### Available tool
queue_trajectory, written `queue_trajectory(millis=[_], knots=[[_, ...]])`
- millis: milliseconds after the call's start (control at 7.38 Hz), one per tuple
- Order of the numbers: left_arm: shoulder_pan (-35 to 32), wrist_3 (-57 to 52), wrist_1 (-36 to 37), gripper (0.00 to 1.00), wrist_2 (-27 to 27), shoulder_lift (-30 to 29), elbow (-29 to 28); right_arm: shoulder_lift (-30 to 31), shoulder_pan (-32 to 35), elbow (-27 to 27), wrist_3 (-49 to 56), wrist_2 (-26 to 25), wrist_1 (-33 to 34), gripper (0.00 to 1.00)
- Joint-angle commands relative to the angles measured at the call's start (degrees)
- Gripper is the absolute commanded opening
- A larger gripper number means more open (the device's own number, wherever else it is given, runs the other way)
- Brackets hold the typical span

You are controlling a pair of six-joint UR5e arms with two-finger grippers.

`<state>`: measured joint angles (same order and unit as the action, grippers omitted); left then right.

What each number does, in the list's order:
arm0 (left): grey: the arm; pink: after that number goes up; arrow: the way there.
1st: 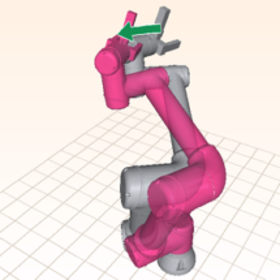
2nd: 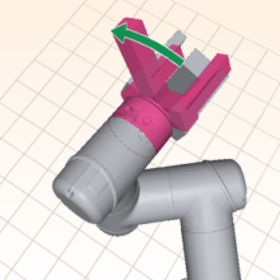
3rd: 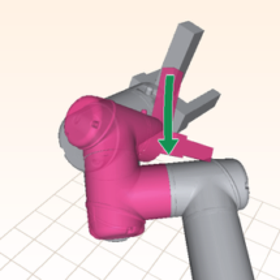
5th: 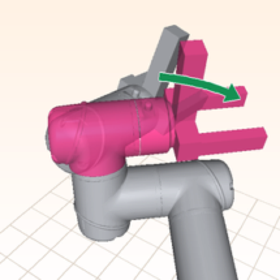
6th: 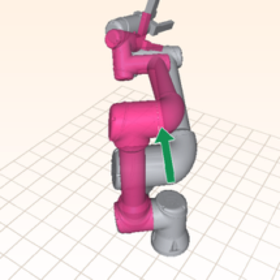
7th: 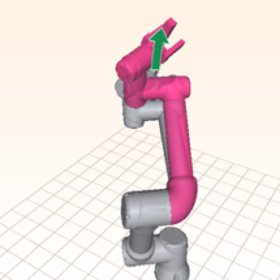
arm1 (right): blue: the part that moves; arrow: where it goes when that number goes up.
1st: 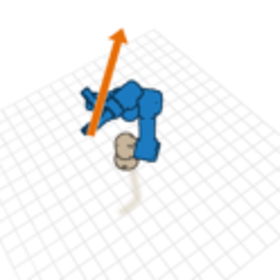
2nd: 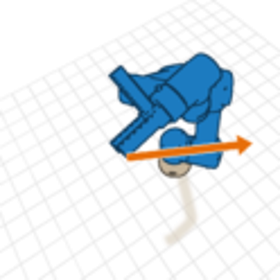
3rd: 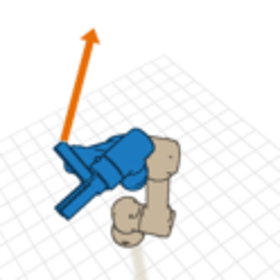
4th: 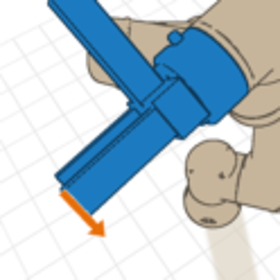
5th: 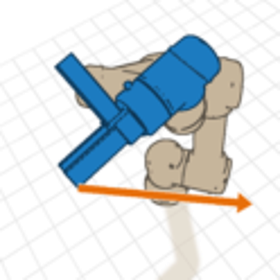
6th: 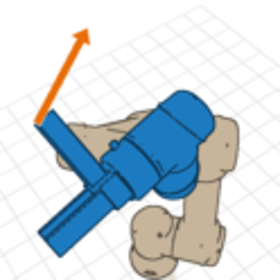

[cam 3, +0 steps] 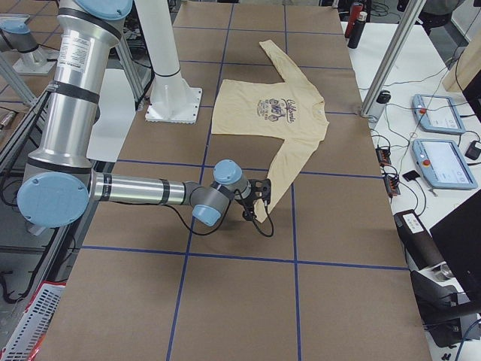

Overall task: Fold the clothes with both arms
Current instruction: 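Lower the right gripper onto the cuff of the sleeve nearest it and grasp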

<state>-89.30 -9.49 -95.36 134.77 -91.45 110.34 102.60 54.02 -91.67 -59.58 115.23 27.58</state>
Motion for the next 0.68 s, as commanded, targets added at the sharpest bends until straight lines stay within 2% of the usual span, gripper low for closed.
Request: queue_trajectory(millis=[0,542], knots=[[0.0,0.0,0.0,1.00,0.0,0.0,0.0,-1.7,-0.1,3.2,0.4,-0.2,-0.3,0.83],[0.0,0.1,0.0,1.00,0.0,0.0,0.0,-2.5,-1.3,5.0,0.3,-1.2,-0.3,0.77]])
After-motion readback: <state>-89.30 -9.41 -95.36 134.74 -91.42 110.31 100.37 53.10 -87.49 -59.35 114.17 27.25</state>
